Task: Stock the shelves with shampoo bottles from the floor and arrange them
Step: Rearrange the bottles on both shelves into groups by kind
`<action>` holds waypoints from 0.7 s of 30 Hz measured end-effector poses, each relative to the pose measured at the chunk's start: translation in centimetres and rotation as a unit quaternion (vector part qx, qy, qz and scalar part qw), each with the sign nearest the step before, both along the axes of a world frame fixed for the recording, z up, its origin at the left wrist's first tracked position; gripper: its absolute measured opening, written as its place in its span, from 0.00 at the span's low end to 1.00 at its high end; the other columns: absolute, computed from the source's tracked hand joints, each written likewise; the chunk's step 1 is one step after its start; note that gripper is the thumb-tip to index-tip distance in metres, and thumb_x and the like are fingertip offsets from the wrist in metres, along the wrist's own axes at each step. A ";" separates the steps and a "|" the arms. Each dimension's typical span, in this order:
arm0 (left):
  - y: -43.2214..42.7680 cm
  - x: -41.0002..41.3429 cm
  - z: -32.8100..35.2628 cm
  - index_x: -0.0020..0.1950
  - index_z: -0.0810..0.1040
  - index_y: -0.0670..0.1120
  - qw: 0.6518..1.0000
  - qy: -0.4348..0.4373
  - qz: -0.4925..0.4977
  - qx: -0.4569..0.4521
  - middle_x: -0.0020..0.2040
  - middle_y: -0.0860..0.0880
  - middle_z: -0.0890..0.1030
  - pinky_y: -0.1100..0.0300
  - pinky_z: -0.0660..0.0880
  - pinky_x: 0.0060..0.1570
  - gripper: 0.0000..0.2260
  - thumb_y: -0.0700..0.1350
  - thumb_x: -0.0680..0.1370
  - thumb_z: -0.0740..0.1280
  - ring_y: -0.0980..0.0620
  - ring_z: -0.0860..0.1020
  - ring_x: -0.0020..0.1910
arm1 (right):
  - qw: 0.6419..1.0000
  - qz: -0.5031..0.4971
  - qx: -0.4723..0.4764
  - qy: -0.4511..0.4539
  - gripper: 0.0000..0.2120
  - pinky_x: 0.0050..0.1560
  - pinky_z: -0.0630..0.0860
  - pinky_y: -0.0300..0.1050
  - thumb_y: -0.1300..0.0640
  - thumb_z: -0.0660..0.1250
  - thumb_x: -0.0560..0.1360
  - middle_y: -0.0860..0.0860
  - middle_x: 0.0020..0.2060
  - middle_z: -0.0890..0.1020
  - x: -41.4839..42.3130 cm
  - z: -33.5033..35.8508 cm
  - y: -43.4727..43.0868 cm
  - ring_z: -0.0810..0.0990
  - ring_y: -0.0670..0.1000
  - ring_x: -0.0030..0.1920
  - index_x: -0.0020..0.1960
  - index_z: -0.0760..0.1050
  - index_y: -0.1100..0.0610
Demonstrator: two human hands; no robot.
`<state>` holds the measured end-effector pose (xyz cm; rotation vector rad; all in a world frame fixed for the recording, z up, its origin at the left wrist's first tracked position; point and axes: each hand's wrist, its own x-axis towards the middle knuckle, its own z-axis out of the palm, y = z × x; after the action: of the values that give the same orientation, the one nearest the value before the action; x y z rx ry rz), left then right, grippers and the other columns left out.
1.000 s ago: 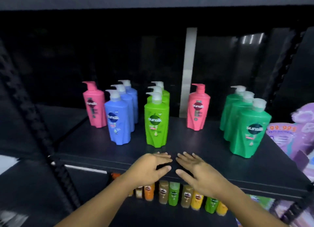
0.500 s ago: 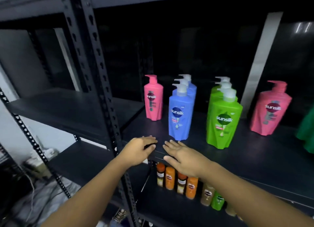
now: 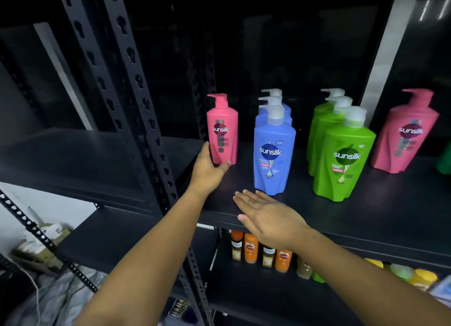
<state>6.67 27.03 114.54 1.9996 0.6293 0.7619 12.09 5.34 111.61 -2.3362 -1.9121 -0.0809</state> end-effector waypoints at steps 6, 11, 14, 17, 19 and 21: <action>3.7 5.0 -0.2 0.80 0.51 0.61 0.998 -0.025 -0.008 -0.054 0.71 0.52 0.74 0.48 0.73 0.71 0.55 0.59 0.62 0.82 0.53 0.76 0.68 | 1.000 -0.009 0.000 -0.009 0.29 0.79 0.40 0.41 0.41 0.40 0.86 0.46 0.82 0.51 0.1 -0.2 0.1 0.45 0.43 0.81 0.83 0.47 0.52; 3.8 5.9 0.2 0.72 0.61 0.57 0.998 -0.048 0.006 -0.035 0.63 0.53 0.78 0.49 0.77 0.65 0.42 0.53 0.66 0.82 0.55 0.80 0.59 | 1.000 -0.011 0.001 -0.017 0.29 0.79 0.40 0.42 0.42 0.40 0.86 0.46 0.82 0.51 0.1 -0.3 0.2 0.44 0.43 0.81 0.83 0.47 0.52; 2.9 5.2 0.2 0.65 0.64 0.55 0.998 -0.058 0.014 -0.021 0.57 0.55 0.80 0.52 0.79 0.61 0.34 0.48 0.68 0.81 0.60 0.81 0.53 | 1.000 -0.009 0.009 -0.019 0.29 0.80 0.41 0.43 0.42 0.40 0.86 0.46 0.82 0.52 0.2 -0.4 0.2 0.45 0.44 0.81 0.83 0.48 0.52; 1.6 3.4 -0.1 0.66 0.67 0.52 0.997 -0.076 0.000 -0.020 0.55 0.55 0.82 0.56 0.80 0.58 0.33 0.46 0.68 0.82 0.61 0.82 0.51 | 1.000 -0.010 0.016 -0.014 0.29 0.80 0.42 0.43 0.42 0.41 0.85 0.47 0.82 0.53 0.1 -0.4 0.1 0.47 0.44 0.81 0.83 0.49 0.53; 0.5 1.7 -0.3 0.65 0.69 0.52 0.996 -0.081 -0.003 -0.019 0.55 0.55 0.83 0.59 0.80 0.54 0.33 0.47 0.67 0.83 0.60 0.83 0.50 | 0.999 -0.016 0.038 0.008 0.29 0.79 0.44 0.42 0.42 0.44 0.85 0.47 0.81 0.57 -0.1 -0.1 -0.1 0.51 0.45 0.81 0.82 0.53 0.52; -0.9 -0.4 -0.4 0.64 0.70 0.53 0.997 -0.077 -0.003 -0.015 0.53 0.56 0.84 0.64 0.79 0.50 0.33 0.49 0.66 0.84 0.60 0.83 0.49 | 0.994 -0.044 0.081 0.059 0.28 0.78 0.55 0.42 0.41 0.49 0.84 0.46 0.78 0.65 -0.3 0.3 -0.5 0.59 0.45 0.78 0.80 0.58 0.50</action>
<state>6.31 26.09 114.12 1.8932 0.5419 0.8887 11.84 4.89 111.87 -2.2639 -1.6813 -0.0987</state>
